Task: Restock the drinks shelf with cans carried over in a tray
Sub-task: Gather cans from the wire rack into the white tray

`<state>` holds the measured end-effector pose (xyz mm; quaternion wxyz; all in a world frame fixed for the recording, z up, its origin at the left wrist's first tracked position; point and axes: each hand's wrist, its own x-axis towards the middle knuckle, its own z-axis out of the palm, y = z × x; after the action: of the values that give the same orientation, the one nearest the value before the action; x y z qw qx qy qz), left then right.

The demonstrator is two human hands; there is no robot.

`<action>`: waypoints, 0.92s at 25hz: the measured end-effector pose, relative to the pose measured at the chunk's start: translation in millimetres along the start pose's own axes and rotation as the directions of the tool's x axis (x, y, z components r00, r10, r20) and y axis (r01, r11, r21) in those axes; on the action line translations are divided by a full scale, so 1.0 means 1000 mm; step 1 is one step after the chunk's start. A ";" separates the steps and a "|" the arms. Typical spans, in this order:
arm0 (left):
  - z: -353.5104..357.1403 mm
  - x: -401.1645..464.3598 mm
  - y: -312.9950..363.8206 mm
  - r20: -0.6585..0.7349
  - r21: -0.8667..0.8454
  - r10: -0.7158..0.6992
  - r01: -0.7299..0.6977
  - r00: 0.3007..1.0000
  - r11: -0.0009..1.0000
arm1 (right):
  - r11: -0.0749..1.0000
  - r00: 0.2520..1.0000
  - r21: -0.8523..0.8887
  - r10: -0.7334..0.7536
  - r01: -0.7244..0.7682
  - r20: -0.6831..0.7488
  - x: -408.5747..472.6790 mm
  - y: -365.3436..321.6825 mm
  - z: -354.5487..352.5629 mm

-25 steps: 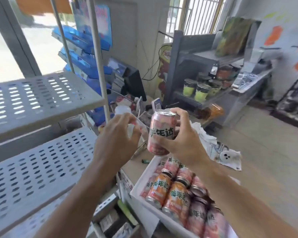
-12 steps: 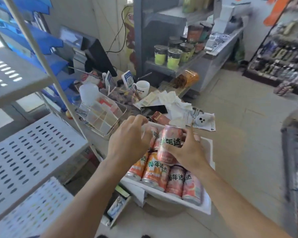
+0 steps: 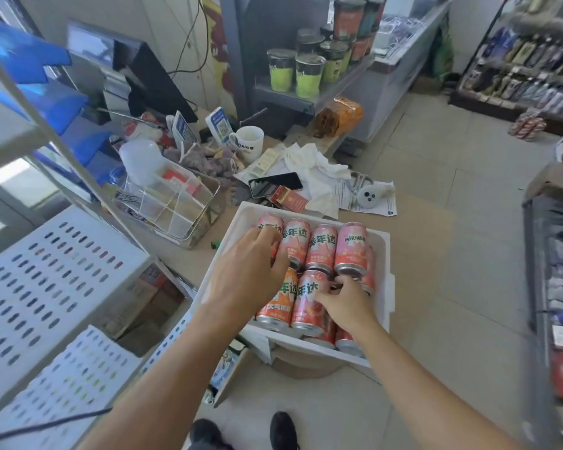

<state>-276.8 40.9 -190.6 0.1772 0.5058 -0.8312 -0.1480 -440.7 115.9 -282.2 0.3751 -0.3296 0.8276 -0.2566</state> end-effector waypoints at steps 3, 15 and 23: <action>0.002 -0.004 -0.001 0.027 0.016 -0.014 0.014 1.000 1.000 | 0.996 0.998 -0.084 -0.020 0.024 0.055 0.005 0.000 -0.004; -0.041 -0.020 -0.057 -0.075 0.007 -0.238 0.239 0.968 0.971 | 0.877 0.911 -0.259 -0.411 0.404 0.032 -0.020 -0.051 0.005; -0.114 -0.057 -0.129 -0.291 -0.057 -0.419 0.421 0.860 0.905 | 0.510 0.586 -0.321 -0.781 0.798 0.215 -0.052 -0.180 0.072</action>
<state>-100.3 27.3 -152.2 0.2610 0.6917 -0.6656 -0.1019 -294.0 24.7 -179.7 0.1622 -0.7414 0.6114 -0.2242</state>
